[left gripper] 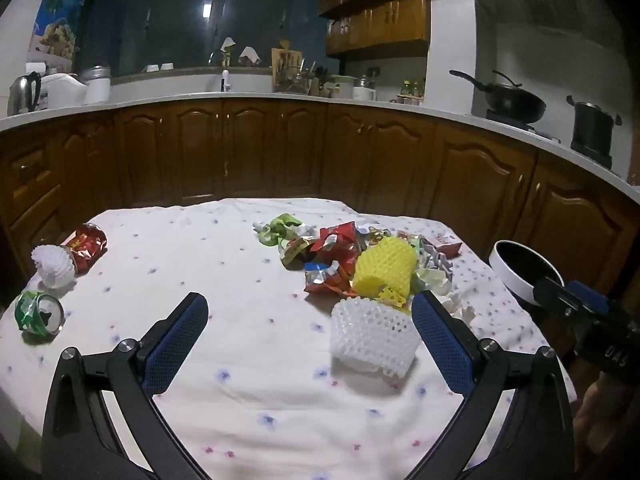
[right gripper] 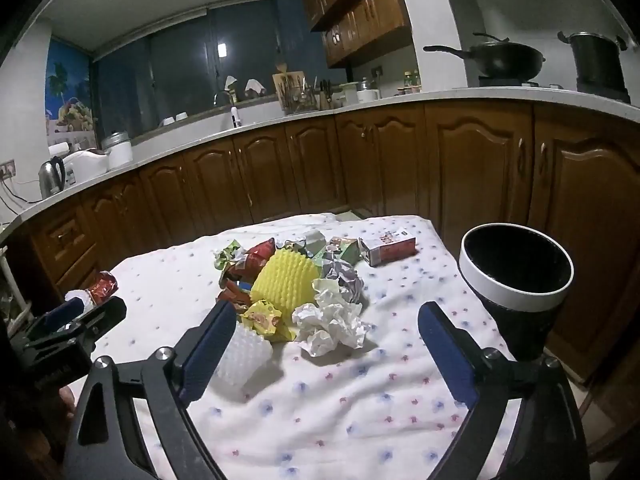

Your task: Collect trash

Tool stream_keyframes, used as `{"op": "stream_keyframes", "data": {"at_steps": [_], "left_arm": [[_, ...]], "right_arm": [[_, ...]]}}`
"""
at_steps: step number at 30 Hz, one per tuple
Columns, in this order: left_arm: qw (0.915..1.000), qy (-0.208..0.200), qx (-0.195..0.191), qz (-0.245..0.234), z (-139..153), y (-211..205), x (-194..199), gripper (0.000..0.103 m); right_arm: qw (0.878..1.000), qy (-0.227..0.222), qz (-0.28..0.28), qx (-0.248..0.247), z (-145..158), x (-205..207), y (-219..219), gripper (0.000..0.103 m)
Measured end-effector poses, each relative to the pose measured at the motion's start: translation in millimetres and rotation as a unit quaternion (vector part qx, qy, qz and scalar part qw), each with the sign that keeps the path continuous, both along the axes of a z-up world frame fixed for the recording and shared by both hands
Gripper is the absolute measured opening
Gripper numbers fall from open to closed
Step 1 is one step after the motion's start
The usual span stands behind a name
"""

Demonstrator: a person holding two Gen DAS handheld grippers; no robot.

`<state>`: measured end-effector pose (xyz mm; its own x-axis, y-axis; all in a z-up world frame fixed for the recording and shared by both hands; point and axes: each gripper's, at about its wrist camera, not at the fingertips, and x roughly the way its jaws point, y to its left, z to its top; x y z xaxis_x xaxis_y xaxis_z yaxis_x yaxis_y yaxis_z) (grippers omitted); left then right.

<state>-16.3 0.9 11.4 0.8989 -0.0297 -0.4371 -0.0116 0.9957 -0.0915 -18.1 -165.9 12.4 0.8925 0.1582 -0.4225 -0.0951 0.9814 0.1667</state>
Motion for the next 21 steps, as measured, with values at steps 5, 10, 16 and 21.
{"op": "stream_keyframes", "data": {"at_steps": [5,10,16,21], "left_arm": [[0.9999,-0.001,0.008,0.01,0.7,-1.2,-1.4,0.103],[0.9999,0.001,0.009,0.009,-0.6,1.9,-1.5,0.103],[0.9999,-0.001,0.013,0.008,-1.5,2.9,-1.1,0.103],[0.9999,-0.001,0.013,0.007,-1.5,2.3,-0.7,0.103]], "right_arm": [[1.0,-0.004,-0.002,-0.001,-3.9,3.4,-0.5,0.094],[1.0,-0.004,-0.003,-0.002,0.4,0.1,-0.5,0.094],[1.0,-0.005,-0.003,-0.002,-0.8,-1.0,-0.5,0.094],[1.0,-0.005,-0.003,-0.002,-1.9,-0.6,0.0,0.094]]}}
